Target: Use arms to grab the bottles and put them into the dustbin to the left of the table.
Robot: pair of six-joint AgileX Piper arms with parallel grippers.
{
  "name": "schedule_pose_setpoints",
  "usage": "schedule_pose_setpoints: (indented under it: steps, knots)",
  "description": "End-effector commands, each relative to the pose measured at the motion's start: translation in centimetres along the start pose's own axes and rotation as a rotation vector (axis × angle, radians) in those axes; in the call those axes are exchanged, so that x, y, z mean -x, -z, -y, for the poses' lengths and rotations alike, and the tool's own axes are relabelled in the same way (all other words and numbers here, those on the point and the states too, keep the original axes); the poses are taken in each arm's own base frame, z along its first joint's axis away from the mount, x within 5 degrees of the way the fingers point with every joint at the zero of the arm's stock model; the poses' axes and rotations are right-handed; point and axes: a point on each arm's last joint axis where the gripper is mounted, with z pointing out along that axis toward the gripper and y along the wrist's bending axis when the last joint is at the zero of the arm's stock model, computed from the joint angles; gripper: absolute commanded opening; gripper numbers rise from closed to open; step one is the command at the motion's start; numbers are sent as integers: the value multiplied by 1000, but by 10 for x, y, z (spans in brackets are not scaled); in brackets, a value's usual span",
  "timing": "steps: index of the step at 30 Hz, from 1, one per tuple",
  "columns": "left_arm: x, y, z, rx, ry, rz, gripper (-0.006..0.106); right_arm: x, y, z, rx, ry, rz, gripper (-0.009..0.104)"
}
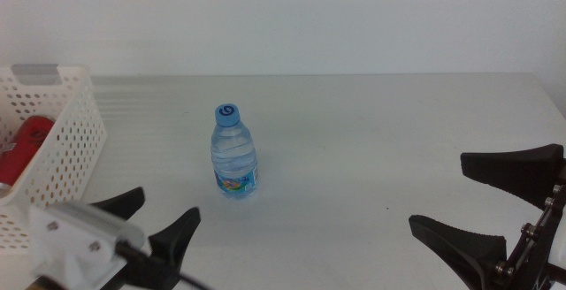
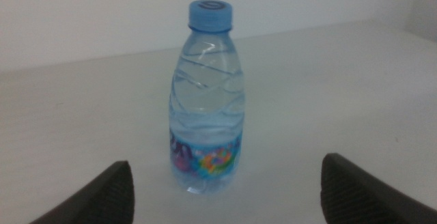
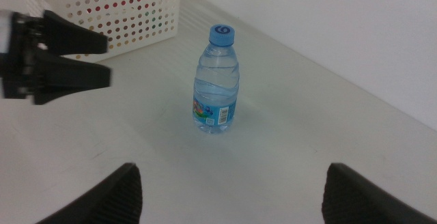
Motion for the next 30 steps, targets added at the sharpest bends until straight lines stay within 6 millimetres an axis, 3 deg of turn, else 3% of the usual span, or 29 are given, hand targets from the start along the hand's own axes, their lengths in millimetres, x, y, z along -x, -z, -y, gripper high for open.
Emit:
schedule_pose_setpoints:
  steps: [1, 10, 30]
  knots:
    - [14, -16, -1, -3, 57, 155, 90, 16, 3, 2, -12, 14, 98, 72]
    - [0, -71, -2, -25, 81, 119, 90, 16, 3, 2, -12, 14, 98, 72]
    - [15, -163, -6, -9, 51, 68, 90, 16, 3, 2, -12, 14, 98, 72]
